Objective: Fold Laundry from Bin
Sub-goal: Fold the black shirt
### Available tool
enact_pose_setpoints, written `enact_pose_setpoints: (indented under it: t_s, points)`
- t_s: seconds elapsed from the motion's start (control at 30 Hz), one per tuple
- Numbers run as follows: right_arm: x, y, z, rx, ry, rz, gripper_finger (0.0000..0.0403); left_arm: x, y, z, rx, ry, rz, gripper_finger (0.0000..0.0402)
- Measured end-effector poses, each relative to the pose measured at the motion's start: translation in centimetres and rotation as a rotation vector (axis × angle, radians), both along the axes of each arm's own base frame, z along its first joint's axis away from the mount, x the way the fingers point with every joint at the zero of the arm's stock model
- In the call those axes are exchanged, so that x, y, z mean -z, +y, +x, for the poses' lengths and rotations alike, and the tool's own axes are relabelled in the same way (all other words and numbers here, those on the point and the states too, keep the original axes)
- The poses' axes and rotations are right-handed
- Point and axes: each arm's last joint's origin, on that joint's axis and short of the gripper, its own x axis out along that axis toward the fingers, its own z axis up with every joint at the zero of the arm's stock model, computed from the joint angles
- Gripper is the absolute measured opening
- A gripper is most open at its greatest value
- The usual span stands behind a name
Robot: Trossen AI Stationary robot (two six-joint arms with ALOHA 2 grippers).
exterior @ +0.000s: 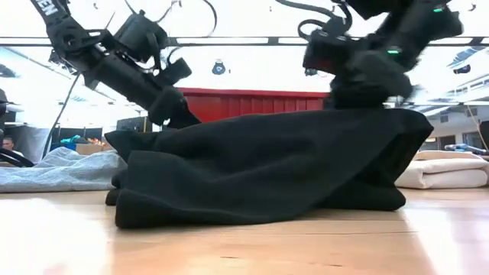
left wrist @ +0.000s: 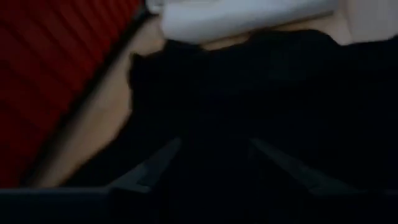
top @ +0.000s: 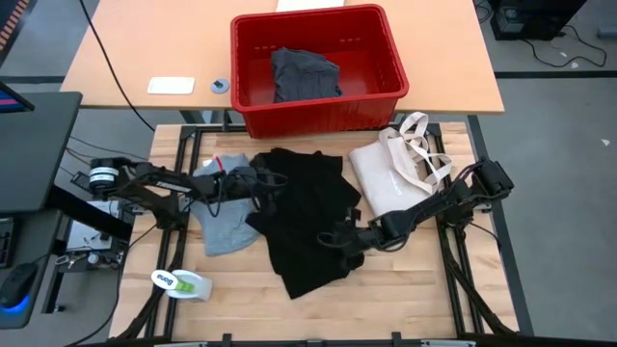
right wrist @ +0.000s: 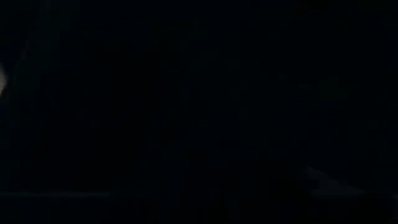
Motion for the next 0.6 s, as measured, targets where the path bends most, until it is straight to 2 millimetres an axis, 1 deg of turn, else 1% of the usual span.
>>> enact_pose_setpoints:
  t_s: [0.13,0.23,0.3,0.4,0.5,0.6]
  points:
    - [-0.8,-1.3,2.0,0.006,-0.174,-0.029,0.0191,2.1,0.1,0.4,-0.006,0.079,-0.049,0.0178]
    - [-0.6,-2.2,3.5,-0.035,-0.273,-0.011,0.0191,4.2,0.3,0.7,-0.011,0.153,-0.064,0.0172]
    - [0.0,-2.6,4.5,-0.060,-0.337,0.006,0.0191,5.5,0.5,1.0,-0.018,0.180,-0.071,0.0168]
    - [1.0,-2.8,5.9,-0.126,-0.439,0.076,0.0191,6.6,1.3,1.2,-0.090,0.199,-0.090,0.0163]
    - [2.9,-2.3,6.9,-0.175,-0.391,0.120,0.0191,6.9,1.8,1.1,-0.134,0.189,-0.119,0.0160]
    - [4.6,-1.0,7.3,-0.202,-0.268,0.172,0.0191,6.8,1.8,1.1,-0.138,0.191,-0.115,0.0160]
